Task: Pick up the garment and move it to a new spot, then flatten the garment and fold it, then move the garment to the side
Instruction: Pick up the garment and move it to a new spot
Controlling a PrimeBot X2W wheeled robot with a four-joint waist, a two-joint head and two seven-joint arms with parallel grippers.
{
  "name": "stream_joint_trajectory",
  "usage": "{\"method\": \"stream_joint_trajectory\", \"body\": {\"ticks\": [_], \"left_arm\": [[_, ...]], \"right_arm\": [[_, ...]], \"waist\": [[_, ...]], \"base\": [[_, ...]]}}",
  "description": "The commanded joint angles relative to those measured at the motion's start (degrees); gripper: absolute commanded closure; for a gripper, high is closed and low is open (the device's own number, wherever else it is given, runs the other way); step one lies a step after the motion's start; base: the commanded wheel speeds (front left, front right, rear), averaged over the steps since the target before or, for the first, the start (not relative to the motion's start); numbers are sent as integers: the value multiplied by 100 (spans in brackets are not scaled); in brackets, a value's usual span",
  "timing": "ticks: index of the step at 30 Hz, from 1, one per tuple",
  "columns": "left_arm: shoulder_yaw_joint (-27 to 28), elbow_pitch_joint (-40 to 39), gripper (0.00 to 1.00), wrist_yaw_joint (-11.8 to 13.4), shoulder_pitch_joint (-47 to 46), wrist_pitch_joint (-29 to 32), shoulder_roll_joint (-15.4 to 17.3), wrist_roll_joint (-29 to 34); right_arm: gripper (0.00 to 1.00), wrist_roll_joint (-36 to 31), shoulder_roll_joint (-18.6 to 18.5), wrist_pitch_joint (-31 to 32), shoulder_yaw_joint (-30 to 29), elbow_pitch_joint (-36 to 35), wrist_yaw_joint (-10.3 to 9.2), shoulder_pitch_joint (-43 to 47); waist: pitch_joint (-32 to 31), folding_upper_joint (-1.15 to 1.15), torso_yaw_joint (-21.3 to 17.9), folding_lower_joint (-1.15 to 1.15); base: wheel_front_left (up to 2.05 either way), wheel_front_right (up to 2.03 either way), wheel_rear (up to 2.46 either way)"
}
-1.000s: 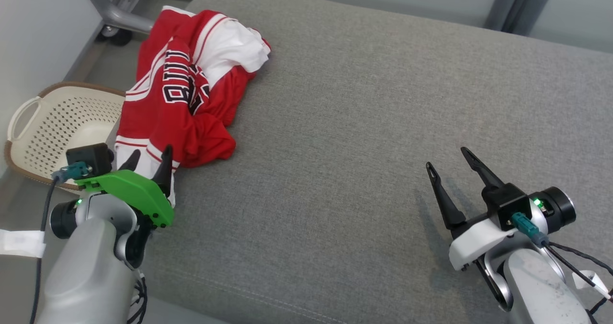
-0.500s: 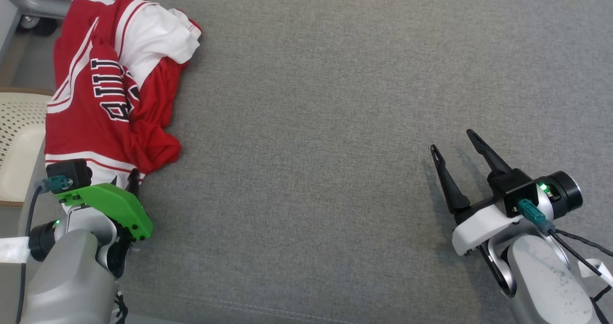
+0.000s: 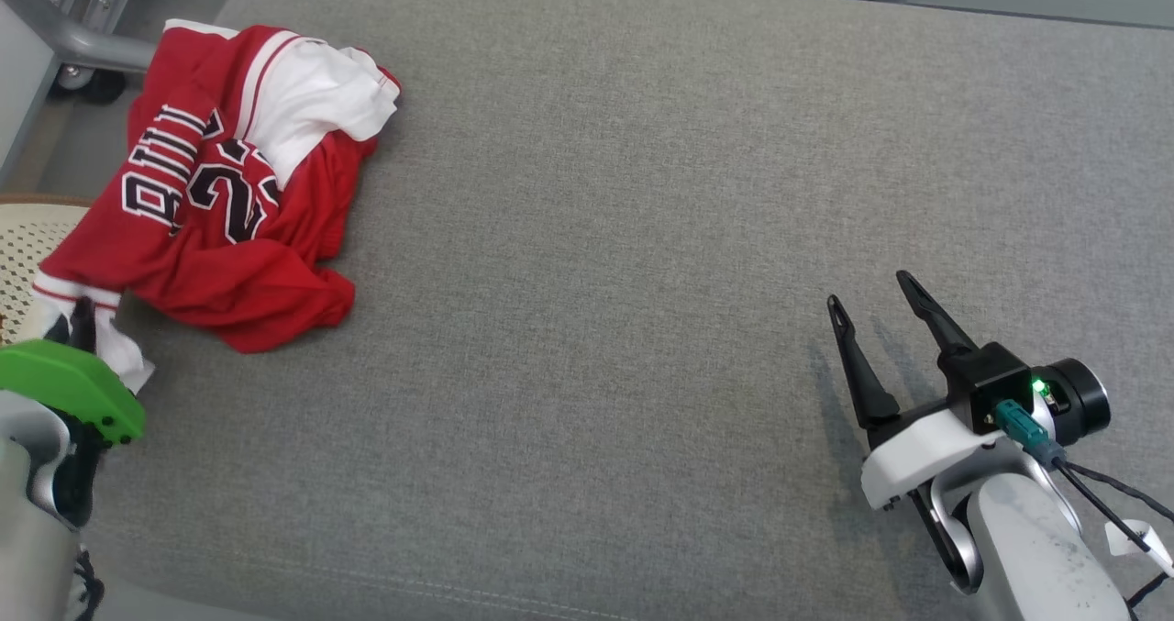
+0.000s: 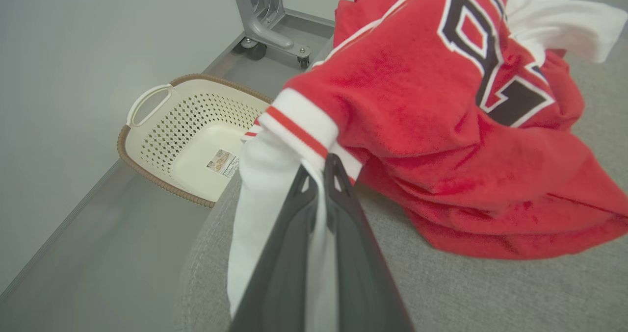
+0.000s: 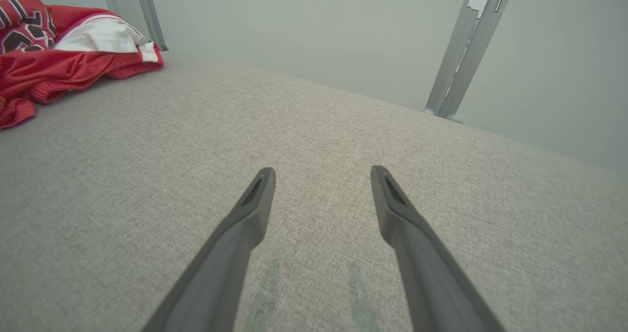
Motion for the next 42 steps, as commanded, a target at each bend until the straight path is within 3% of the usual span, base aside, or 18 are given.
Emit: {"method": "stream_joint_trajectory", "body": {"ticks": [1,7,13,17,21,27,36,42], "left_arm": [[13,-232,100,12,-94,-106,56,69],[8,-1821,100,340,-401,48,1057,470],[3,-3962,100,560,-817,1265,1984,654],[-183,-5566,100,538,-1349,2484,2489,770],[-456,-6413,100,356,-1771,3402,2526,614],[-1000,-7188,100,195,-2031,4334,2073,106],[-1634,-7727,100,187,-2237,4759,1177,-303],[-1838,-7531,100,197,-2360,4677,847,-139]], "right_arm": [[0,38,2,-19,-54,-12,-2,127],[0,77,155,-18,-97,-24,-2,212],[0,185,364,-18,14,-38,-3,37],[0,269,475,-19,-16,-63,-2,-4],[0,396,507,-19,-72,-95,-2,15],[0,695,512,-19,-42,-159,-2,30],[0,941,514,-18,-53,-223,-2,155],[0,1068,514,-18,6,-252,-2,163]], "waist": [[-127,0,104,0],[-317,0,113,0],[-387,0,-273,0],[-328,0,-761,0],[-295,0,-1208,0],[-239,0,-1908,0],[-256,0,-2935,0],[-190,0,-3344,0]], "base": [[0,0,0],[0,0,0],[0,0,0],[0,0,0],[0,0,0],[0,0,0],[0,0,0],[0,0,0]]}}
